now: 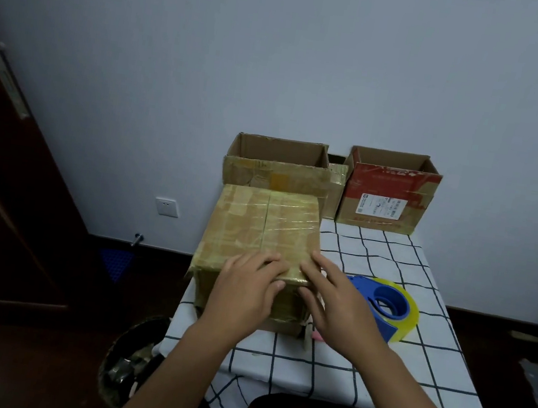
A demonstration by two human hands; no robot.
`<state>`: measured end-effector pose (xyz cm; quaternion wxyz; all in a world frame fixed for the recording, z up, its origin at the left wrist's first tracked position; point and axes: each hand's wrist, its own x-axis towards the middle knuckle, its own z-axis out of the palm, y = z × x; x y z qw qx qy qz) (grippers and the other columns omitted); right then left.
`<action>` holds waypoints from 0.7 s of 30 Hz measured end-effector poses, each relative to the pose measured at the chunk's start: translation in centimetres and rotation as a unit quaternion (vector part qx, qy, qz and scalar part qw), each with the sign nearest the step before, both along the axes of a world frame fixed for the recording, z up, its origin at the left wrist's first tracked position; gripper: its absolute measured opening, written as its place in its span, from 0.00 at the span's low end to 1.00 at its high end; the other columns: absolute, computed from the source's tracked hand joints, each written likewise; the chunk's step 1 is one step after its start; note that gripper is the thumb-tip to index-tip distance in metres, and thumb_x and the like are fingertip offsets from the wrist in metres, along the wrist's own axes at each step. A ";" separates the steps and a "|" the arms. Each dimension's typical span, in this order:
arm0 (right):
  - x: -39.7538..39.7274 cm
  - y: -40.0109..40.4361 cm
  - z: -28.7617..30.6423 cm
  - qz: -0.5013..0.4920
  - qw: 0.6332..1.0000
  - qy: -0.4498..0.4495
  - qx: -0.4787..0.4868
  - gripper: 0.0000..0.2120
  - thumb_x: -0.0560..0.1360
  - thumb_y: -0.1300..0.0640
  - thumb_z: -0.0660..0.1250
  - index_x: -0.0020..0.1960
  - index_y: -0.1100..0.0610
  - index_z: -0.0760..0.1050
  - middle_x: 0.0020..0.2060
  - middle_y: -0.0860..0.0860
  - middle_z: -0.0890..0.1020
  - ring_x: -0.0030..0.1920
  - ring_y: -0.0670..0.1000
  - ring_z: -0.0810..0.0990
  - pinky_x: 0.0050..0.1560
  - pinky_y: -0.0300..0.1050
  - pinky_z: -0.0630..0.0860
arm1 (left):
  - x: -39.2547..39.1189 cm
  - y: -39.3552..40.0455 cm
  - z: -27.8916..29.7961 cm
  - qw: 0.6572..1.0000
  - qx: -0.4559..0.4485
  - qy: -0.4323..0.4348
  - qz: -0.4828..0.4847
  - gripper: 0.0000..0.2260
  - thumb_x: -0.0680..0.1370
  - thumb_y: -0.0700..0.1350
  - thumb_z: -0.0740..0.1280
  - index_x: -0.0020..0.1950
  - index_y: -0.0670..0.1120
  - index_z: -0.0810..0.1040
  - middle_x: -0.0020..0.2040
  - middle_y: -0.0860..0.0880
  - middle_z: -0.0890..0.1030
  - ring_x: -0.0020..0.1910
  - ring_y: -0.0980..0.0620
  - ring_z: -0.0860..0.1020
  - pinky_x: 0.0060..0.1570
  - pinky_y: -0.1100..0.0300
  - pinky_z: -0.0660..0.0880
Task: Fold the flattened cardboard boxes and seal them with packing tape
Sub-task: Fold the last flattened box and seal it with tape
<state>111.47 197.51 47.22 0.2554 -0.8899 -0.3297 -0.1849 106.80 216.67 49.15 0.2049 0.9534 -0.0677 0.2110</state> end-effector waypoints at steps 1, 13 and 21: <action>0.0 -0.2 -0.2 0.002 1.000 0.000 -0.003 0.23 0.80 0.44 0.56 0.69 0.55 0.74 0.71 0.53 0.73 0.59 0.56 0.81 0.45 0.46 0.81 | 0.0 -0.1 0.0 1.000 0.008 -0.002 0.002 0.13 0.79 0.54 0.65 0.63 0.55 0.77 0.61 0.56 0.76 0.61 0.54 0.72 0.63 0.53 0.65; -1.0 -0.1 -1.1 -0.042 0.993 0.086 0.075 0.30 0.81 0.48 0.63 0.79 0.50 0.57 0.76 0.46 0.64 0.68 0.48 0.72 0.57 0.42 0.74 | 0.3 -1.5 0.0 0.998 0.043 -0.018 0.035 0.14 0.77 0.60 0.63 0.58 0.56 0.77 0.58 0.55 0.74 0.59 0.53 0.70 0.62 0.50 0.63; -2.3 -0.4 -3.6 -0.079 0.965 0.110 0.226 0.14 0.80 0.47 0.63 0.61 0.53 0.76 0.54 0.39 0.79 0.50 0.46 0.82 0.39 0.49 0.83 | 1.0 -2.5 -0.2 0.998 0.049 -0.025 -0.008 0.18 0.78 0.60 0.64 0.61 0.51 0.75 0.61 0.54 0.79 0.66 0.52 0.73 0.65 0.53 0.66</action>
